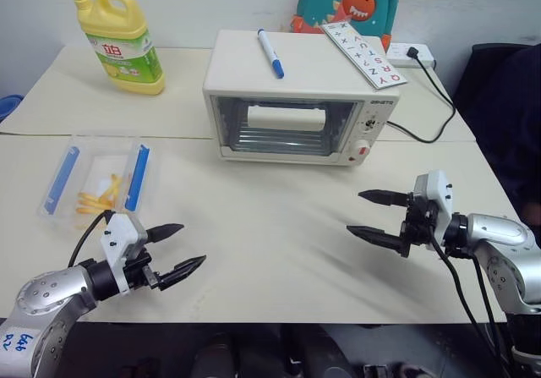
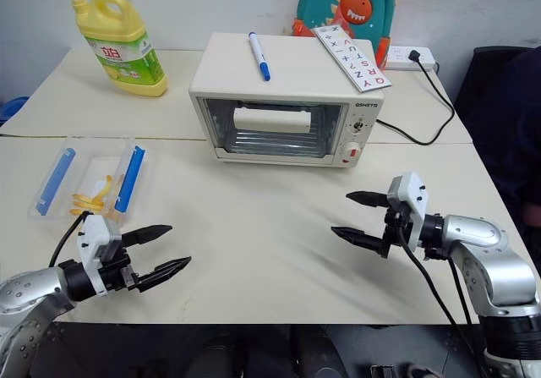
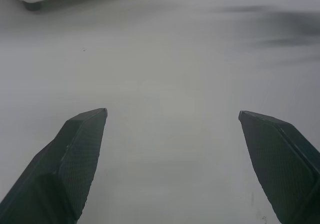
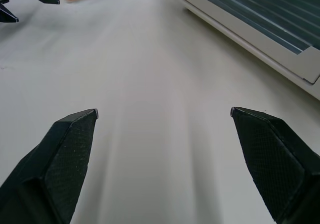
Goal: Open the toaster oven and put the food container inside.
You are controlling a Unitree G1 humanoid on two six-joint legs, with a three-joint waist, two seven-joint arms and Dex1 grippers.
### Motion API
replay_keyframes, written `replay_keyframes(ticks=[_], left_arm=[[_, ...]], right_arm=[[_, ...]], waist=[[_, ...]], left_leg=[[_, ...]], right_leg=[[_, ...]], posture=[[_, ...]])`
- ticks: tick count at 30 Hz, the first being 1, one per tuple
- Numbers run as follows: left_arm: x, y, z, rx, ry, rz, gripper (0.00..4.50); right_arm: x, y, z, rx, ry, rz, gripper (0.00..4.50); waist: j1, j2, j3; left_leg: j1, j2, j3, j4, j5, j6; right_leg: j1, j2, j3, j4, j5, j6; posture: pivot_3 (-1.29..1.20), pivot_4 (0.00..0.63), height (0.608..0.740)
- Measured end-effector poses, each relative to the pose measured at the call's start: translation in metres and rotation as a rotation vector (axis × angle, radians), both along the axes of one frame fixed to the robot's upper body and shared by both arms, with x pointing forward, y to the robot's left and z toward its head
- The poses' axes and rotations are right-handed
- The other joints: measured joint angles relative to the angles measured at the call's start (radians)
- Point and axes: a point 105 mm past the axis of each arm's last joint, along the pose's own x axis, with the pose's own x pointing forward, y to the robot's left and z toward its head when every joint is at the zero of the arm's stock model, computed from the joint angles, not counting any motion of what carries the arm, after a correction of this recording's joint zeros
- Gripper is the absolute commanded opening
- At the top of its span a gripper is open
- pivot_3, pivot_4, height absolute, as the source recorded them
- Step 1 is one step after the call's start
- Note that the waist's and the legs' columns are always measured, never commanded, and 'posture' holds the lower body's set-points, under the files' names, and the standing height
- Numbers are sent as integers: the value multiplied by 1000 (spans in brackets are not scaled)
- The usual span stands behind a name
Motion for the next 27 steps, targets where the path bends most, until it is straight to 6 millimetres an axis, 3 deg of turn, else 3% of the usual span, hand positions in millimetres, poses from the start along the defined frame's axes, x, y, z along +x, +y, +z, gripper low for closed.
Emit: replay_keyframes(ticks=[8,15,24,27], left_arm=[[-1,1,-5,13,43,24,4500],[-2,-11,20,-125,18,-18,4500],[17,-27,103,-212,-197,-114,4500],[21,-35,121,-182,-254,-152,4500]], right_arm=[[12,6,4,-10,-53,-52,4450],[23,17,15,91,-46,-78,4450],[64,39,51,246,-123,-121,4450],[76,52,56,268,-129,-105,4450]], waist=[[-2,0,0],[-1,0,0],[-1,0,0],[-3,0,0]], left_leg=[[0,0,0,0,0,0],[0,0,0,0,0,0],[-1,0,0,1,0,-1],[-1,0,0,1,1,-1]], right_leg=[[0,0,0,0,0,0],[0,0,0,1,0,0],[-1,0,0,1,0,0],[-1,1,0,1,0,0]], posture=[[0,150,740],[0,150,740],[0,150,740],[0,150,740]])
